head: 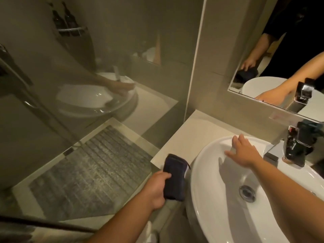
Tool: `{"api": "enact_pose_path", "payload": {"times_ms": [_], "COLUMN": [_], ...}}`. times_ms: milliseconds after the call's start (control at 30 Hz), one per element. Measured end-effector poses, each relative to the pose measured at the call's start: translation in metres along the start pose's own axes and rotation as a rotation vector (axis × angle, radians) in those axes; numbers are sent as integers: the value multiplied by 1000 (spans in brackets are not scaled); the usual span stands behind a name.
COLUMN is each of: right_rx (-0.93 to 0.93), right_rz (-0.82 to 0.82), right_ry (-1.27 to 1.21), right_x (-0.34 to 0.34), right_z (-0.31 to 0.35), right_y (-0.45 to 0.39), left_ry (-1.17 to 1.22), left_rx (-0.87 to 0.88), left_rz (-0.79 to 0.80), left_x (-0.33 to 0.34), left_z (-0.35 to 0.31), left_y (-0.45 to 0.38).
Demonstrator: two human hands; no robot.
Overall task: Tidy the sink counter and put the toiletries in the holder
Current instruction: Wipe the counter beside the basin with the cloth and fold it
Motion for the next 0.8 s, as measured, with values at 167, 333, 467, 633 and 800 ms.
{"api": "enact_pose_path", "payload": {"times_ms": [167, 333, 467, 633, 800], "right_rx": [3, 6, 29, 45, 50], "right_rz": [15, -6, -19, -63, -104], "right_ry": [-33, -61, -112, -104, -109], "right_x": [0, -2, -2, 2, 6], "right_z": [1, 4, 6, 6, 5], "right_y": [2, 8, 12, 16, 14], "left_ry": [142, -29, -651, -1598, -2224], "left_rx": [17, 224, 510, 960, 1271], "left_rz": [30, 11, -70, 63, 376], "left_x": [29, 70, 118, 186, 229], "left_z": [-67, -146, -198, -194, -155], "left_y": [-21, -93, -160, -244, -281]}}
Point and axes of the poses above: each hand's wrist, its own y-axis away from the middle knuckle, its own x-axis out of the palm, z = x × y, the point moved 3 cm from there along -y, towards the middle knuckle, and after that the axes turned 14 degrees about -y, right-handed, at the moved point
